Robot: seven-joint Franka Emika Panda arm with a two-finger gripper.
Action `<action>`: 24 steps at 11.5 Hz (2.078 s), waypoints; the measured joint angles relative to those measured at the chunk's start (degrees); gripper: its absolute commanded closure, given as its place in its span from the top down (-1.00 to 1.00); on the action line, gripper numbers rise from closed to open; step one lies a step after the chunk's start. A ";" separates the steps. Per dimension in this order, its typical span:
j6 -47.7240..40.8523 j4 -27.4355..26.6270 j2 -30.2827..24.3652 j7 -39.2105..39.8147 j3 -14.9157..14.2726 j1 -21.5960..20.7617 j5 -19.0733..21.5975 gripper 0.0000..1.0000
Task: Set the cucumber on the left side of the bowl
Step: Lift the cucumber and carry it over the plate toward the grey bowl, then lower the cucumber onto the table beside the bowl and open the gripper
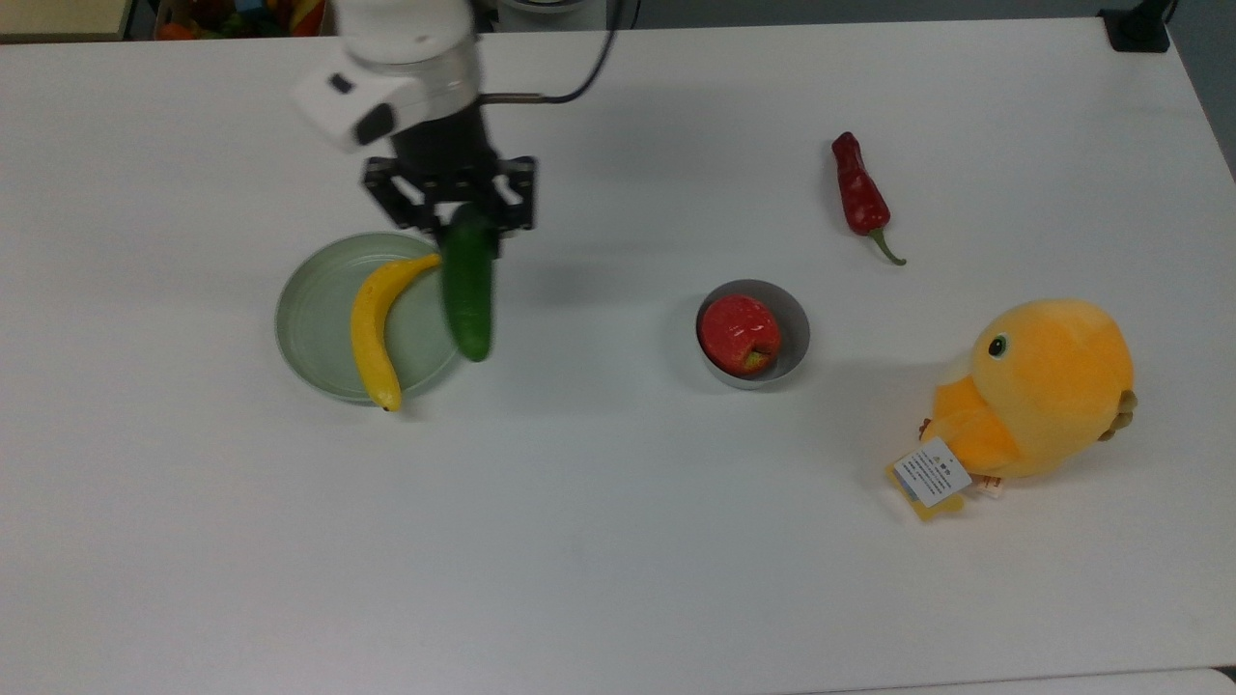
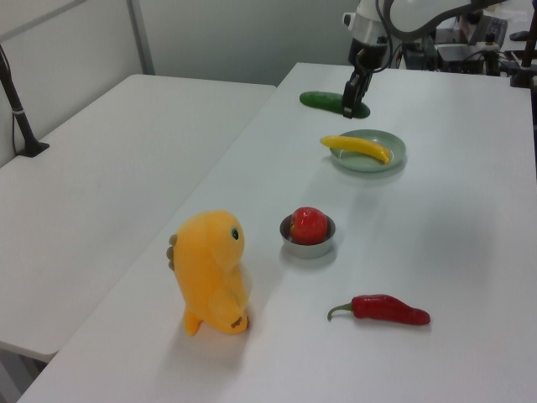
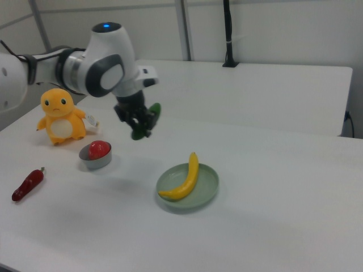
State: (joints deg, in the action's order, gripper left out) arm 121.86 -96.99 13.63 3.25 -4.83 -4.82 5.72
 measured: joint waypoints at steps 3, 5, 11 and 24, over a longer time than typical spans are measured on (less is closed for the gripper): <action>-1.87 -0.68 -0.58 -13.00 4.28 -5.03 1.82 -0.83; -2.04 -1.29 -0.55 -18.69 7.18 -7.67 2.38 -0.83; -0.10 -1.94 4.01 -24.41 10.90 -13.50 2.42 -0.83; 14.17 -1.76 13.11 -24.41 10.90 -18.63 -0.62 -0.70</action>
State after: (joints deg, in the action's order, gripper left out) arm 136.02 -98.75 26.74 -21.16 6.06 -23.45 5.10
